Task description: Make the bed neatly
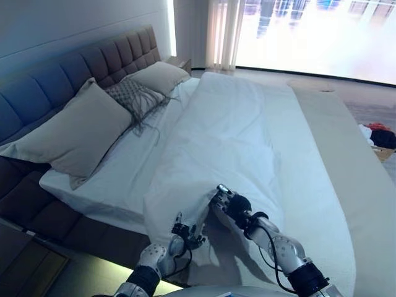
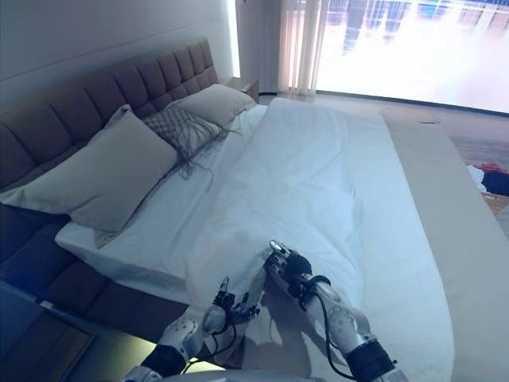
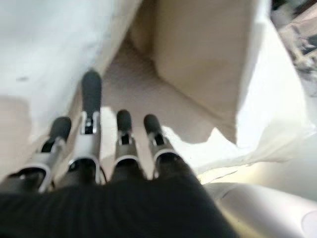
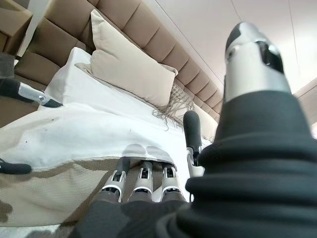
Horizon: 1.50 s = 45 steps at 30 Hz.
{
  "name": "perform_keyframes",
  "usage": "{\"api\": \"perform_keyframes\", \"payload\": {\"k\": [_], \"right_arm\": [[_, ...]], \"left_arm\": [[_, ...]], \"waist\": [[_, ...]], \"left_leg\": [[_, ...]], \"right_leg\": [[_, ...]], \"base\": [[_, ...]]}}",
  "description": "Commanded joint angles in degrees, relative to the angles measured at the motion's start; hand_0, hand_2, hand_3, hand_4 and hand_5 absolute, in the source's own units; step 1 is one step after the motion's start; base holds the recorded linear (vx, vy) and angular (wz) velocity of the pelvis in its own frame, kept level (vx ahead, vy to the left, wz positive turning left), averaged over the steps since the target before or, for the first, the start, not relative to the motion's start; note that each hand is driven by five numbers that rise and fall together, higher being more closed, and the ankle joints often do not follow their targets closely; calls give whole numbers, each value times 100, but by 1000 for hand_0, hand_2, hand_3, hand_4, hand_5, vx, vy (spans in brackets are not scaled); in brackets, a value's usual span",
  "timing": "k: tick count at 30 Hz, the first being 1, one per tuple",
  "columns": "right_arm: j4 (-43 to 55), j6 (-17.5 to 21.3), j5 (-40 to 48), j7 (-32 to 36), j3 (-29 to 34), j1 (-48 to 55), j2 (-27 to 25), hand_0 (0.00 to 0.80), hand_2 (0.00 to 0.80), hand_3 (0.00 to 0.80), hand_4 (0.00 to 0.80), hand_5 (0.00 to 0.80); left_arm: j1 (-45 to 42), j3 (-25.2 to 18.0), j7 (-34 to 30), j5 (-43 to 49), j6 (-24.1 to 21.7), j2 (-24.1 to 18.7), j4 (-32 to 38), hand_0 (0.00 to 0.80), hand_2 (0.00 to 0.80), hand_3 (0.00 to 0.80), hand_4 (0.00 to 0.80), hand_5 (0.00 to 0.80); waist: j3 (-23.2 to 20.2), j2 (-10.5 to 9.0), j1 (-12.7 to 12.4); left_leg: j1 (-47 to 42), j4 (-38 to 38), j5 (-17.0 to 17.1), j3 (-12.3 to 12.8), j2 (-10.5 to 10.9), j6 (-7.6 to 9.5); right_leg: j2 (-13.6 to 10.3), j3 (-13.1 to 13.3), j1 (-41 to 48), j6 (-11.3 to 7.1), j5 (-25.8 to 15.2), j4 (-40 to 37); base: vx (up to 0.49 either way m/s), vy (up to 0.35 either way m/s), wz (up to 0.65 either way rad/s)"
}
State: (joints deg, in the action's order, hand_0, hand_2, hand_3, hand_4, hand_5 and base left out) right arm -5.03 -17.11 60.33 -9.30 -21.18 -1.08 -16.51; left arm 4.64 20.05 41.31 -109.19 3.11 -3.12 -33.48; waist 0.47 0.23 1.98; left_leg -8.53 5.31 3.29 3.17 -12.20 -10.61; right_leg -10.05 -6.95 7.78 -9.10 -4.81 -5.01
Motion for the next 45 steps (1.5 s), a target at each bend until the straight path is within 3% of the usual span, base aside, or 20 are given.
{"api": "perform_keyframes", "payload": {"k": [1,11,19,30,35,38,45], "right_arm": [[684,520,317,10,292,-369,86,0,0,0,0,0],[760,414,291,-5,326,-343,171,0,0,0,0,0],[795,425,330,-89,380,-665,161,0,0,0,0,0],[797,414,287,-206,532,-1341,38,0,0,0,0,0],[744,538,330,-326,374,-1583,-26,0,0,0,0,0],[661,582,288,-263,335,-1644,-7,0,0,0,0,0],[605,431,243,-76,610,-1696,4,0,0,0,0,0]], "left_arm": [[826,151,226,175,-226,312,-169,0,0,0,0,0],[1100,213,183,-274,-209,655,-440,0,0,0,0,0],[1228,505,103,-381,-304,1020,-218,0,0,0,0,0],[1004,1099,222,-381,-735,1127,451,0,0,0,0,0],[1291,1214,298,-381,-1265,1038,815,0,0,0,0,0],[1541,1212,223,-381,-1474,1039,750,0,0,0,0,0],[1905,773,-213,-381,-1506,1085,102,0,0,0,0,0]], "waist": [[138,-84,-142],[258,-40,7],[554,40,87],[925,113,138],[1001,121,170],[1039,122,206],[1059,129,240]], "left_leg": [[47,-198,49,53,-305,157],[101,-191,105,50,-299,121],[402,-300,128,6,-287,124],[798,-564,91,-60,-274,116],[836,-537,111,-46,-241,134],[857,-498,129,-41,-222,142],[945,-418,186,-98,-193,138]], "right_leg": [[-536,-109,65,-236,30,235],[-554,-86,11,-287,-16,269],[-580,-52,-233,-287,-87,311],[-643,-19,-575,-258,-134,444],[-593,68,-643,-246,-144,438],[-578,77,-673,-263,-156,412],[-597,4,-703,-280,-165,348]], "base": [[55,-33,0],[5,-3,0],[-75,-1,-1],[-105,8,-2],[-61,-3,-2],[-57,3,-1],[-14,7,-1]]}}
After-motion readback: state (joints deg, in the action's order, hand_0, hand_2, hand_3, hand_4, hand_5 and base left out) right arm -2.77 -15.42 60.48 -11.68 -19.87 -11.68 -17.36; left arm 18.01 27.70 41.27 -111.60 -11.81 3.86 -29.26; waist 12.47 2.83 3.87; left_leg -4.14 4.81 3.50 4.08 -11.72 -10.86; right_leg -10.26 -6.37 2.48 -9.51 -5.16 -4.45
